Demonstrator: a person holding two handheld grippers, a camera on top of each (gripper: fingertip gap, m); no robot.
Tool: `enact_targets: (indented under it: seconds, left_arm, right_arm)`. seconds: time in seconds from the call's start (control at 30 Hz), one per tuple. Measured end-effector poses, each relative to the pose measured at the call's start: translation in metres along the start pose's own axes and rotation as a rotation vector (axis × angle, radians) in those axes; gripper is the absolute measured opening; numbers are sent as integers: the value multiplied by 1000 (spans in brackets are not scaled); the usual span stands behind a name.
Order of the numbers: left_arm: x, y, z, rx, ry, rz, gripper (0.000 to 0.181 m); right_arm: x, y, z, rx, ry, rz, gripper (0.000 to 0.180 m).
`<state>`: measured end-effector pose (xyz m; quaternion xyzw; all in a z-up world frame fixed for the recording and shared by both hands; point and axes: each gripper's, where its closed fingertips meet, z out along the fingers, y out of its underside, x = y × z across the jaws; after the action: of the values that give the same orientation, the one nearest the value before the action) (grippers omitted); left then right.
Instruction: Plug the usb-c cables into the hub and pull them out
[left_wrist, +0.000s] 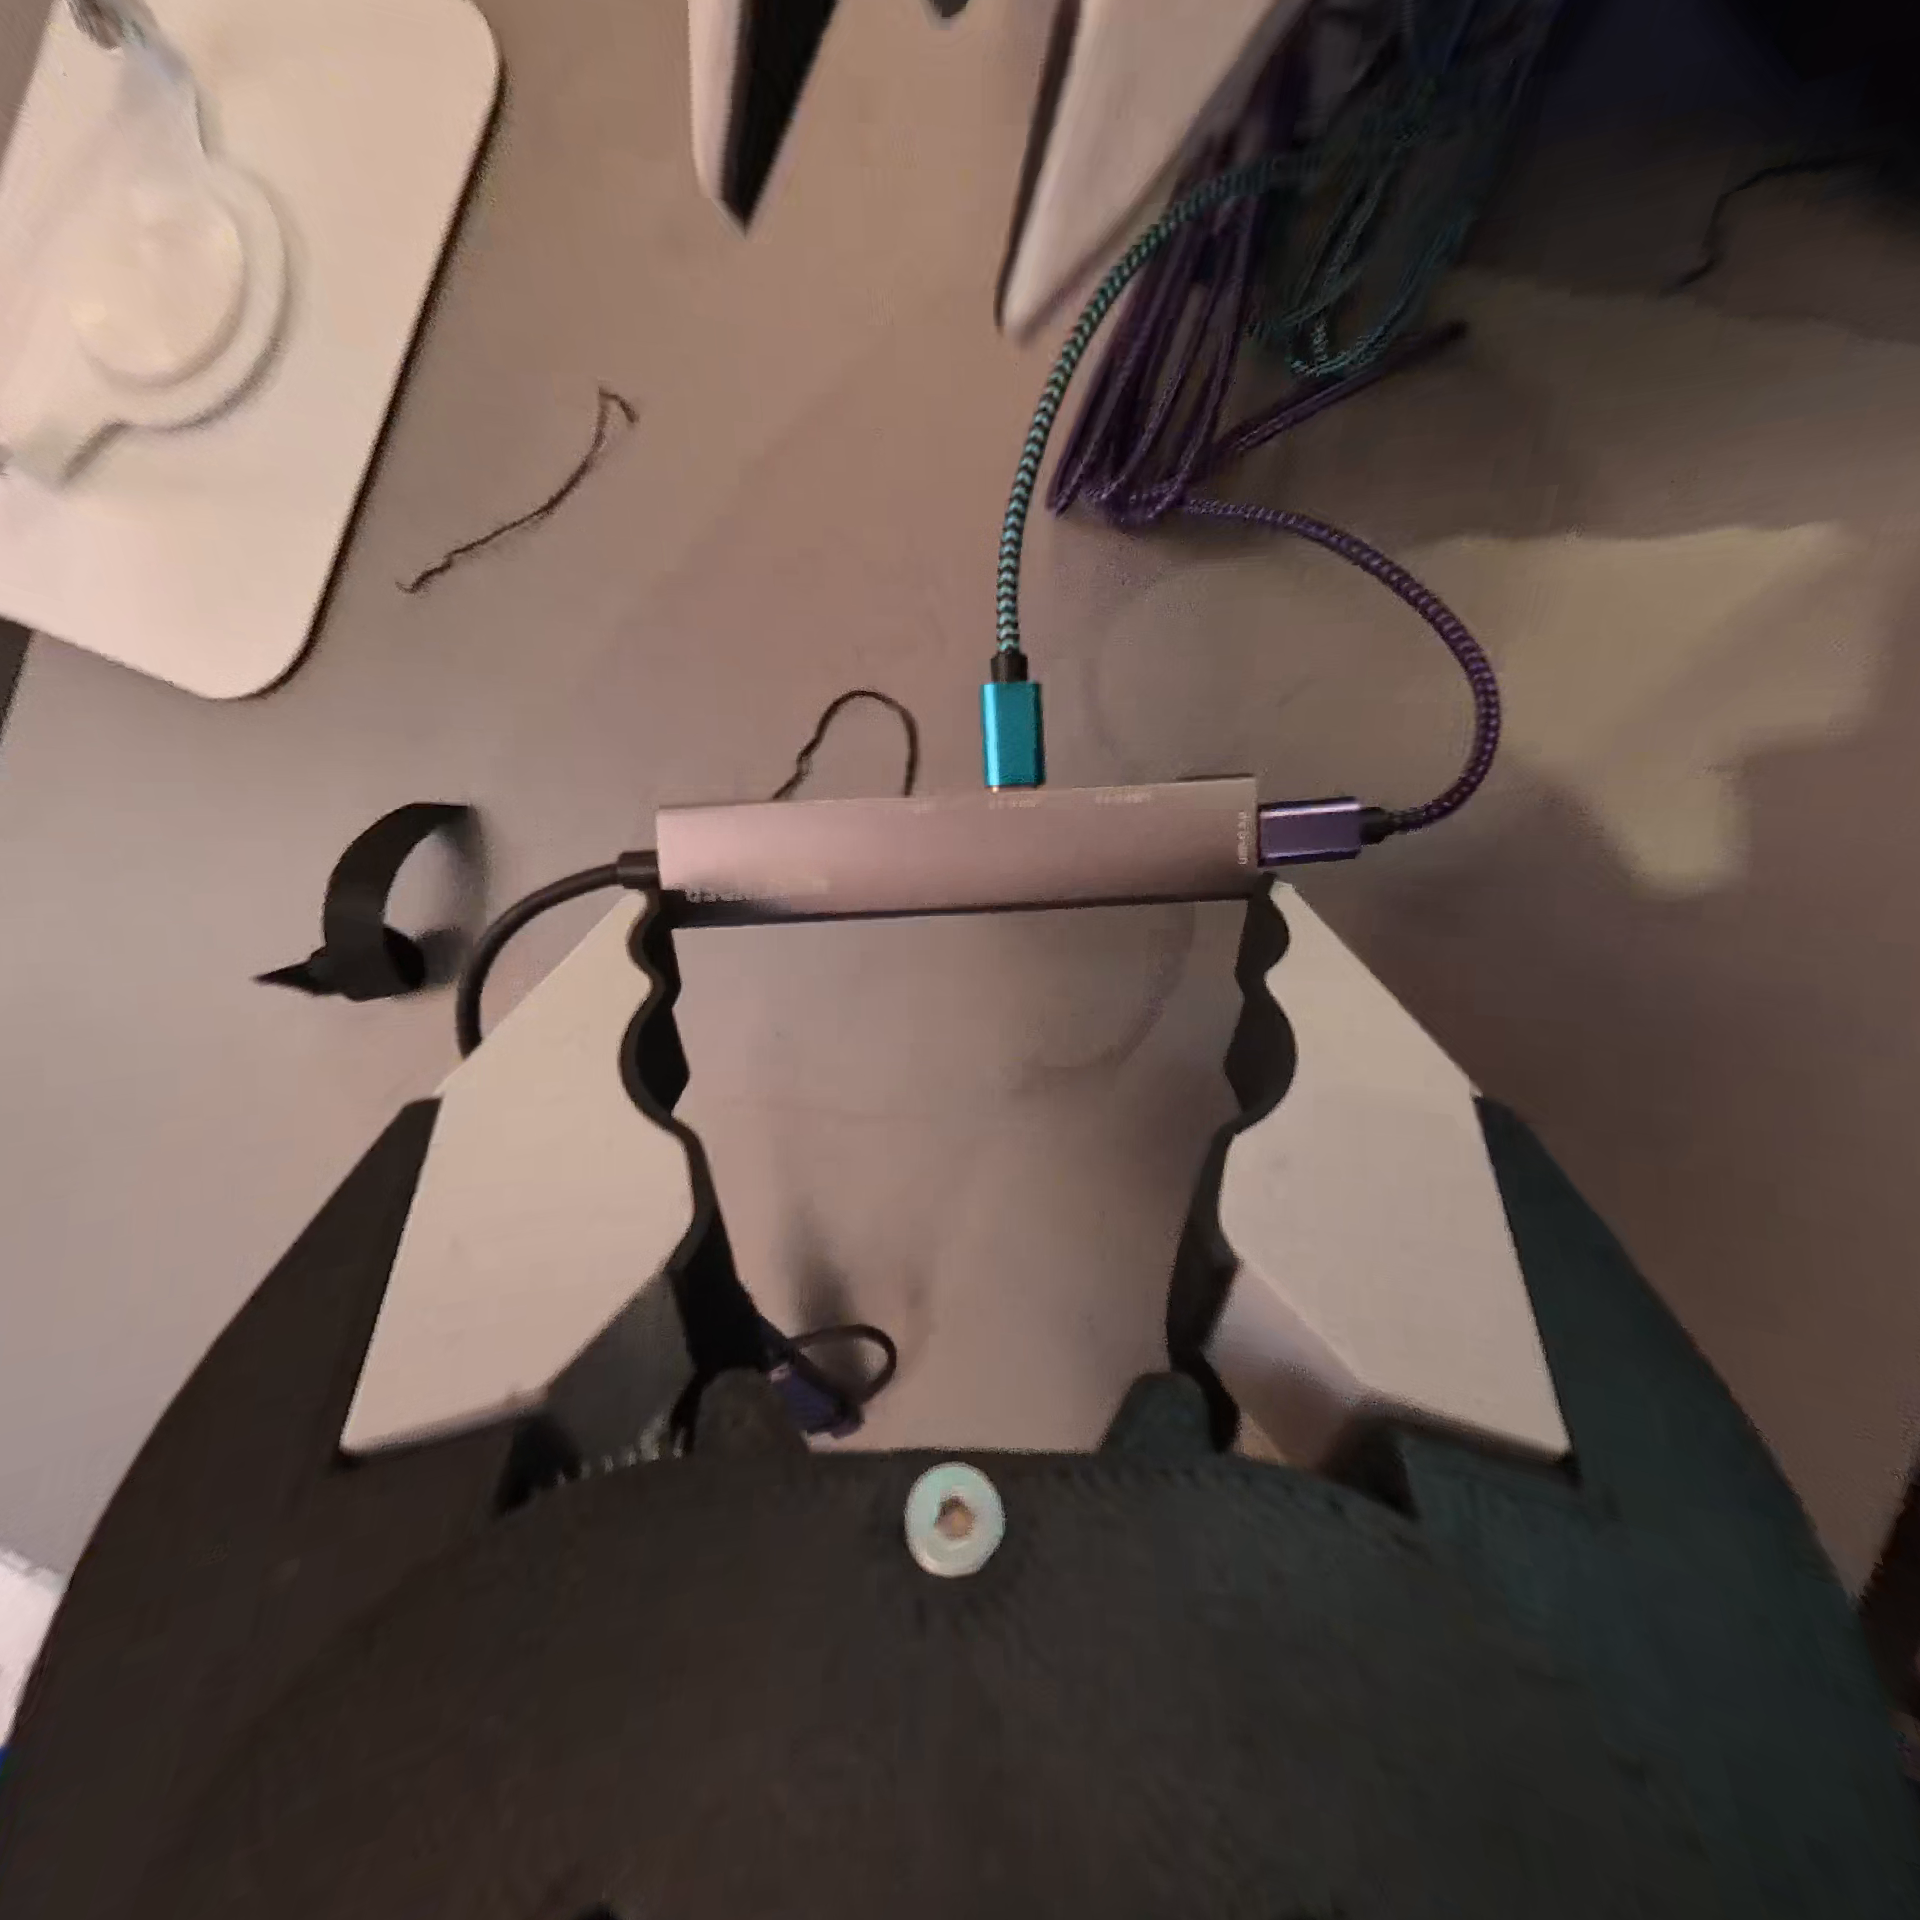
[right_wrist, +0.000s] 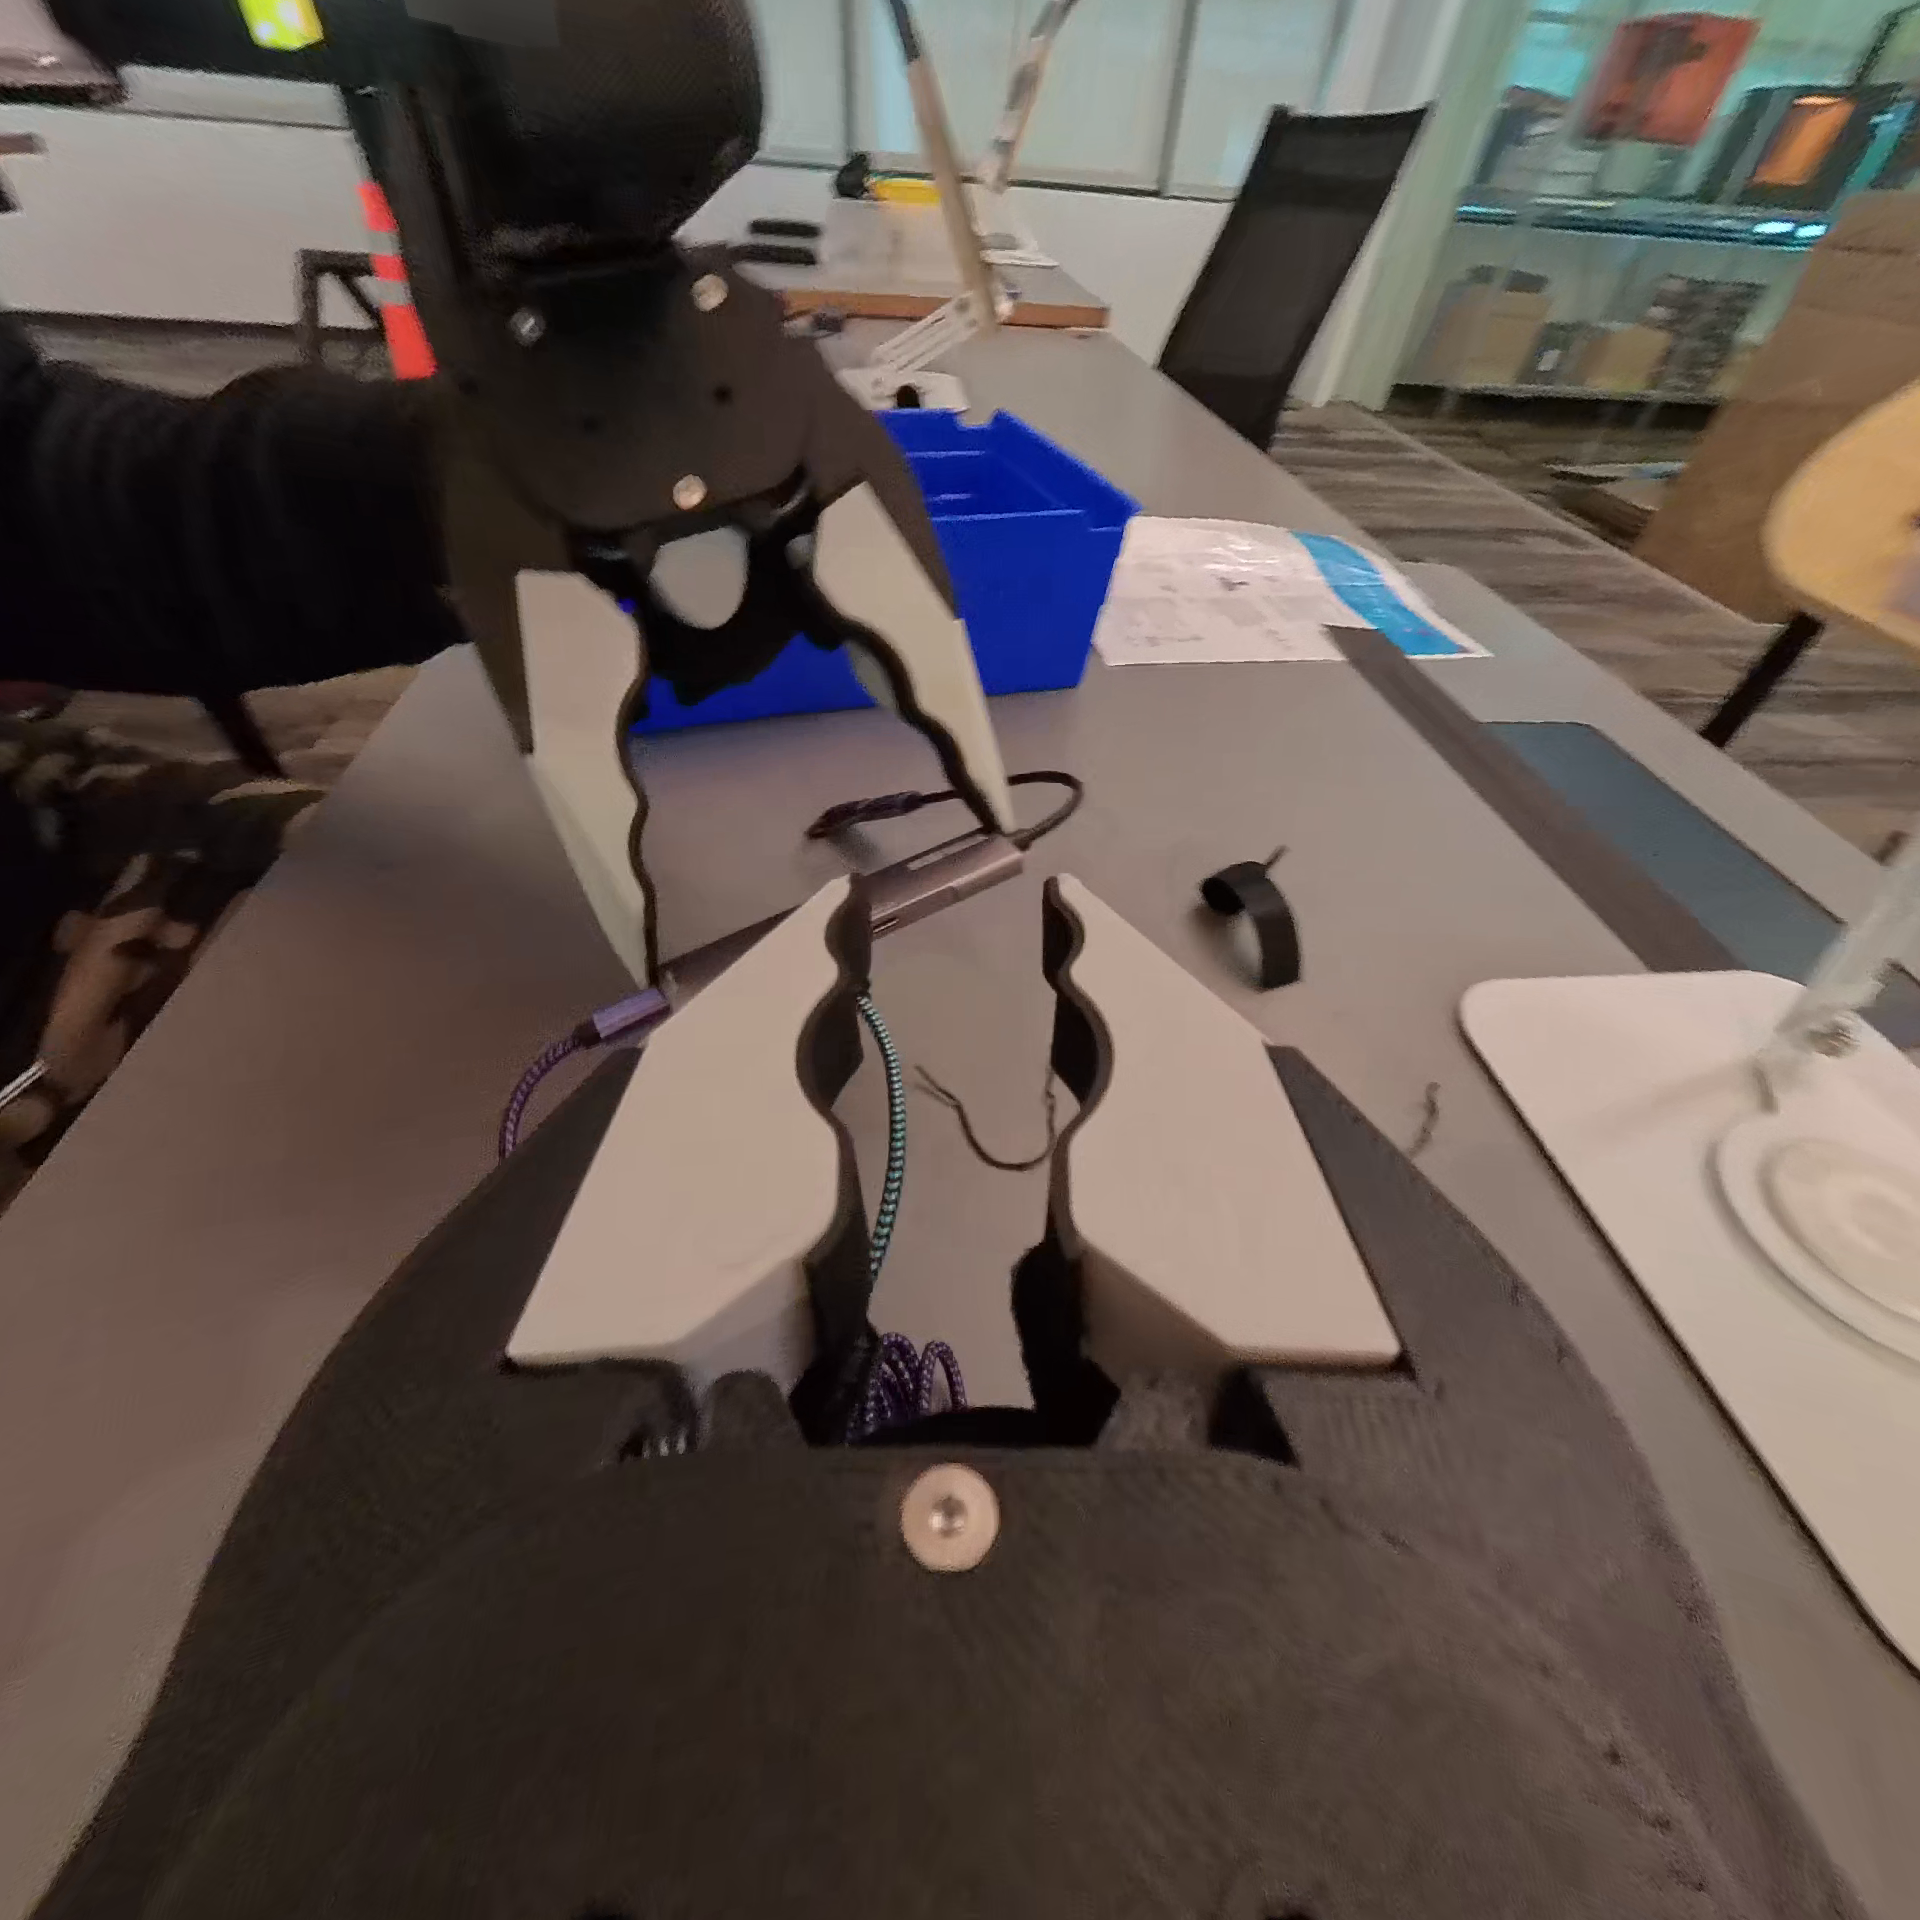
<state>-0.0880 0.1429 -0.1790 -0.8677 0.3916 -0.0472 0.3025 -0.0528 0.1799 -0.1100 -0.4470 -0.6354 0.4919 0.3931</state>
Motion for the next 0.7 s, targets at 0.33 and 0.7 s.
enact_targets:
  seconds: [0.33,0.7]
  left_arm:
    - [23,33,37,-136,53,-130,106]
    - [41,57,36,-170,109,-201,106]
  right_arm:
    - [32,-4,-16,6,180,43,34]
    - [-15,97,-94,-997,153,-67,58]
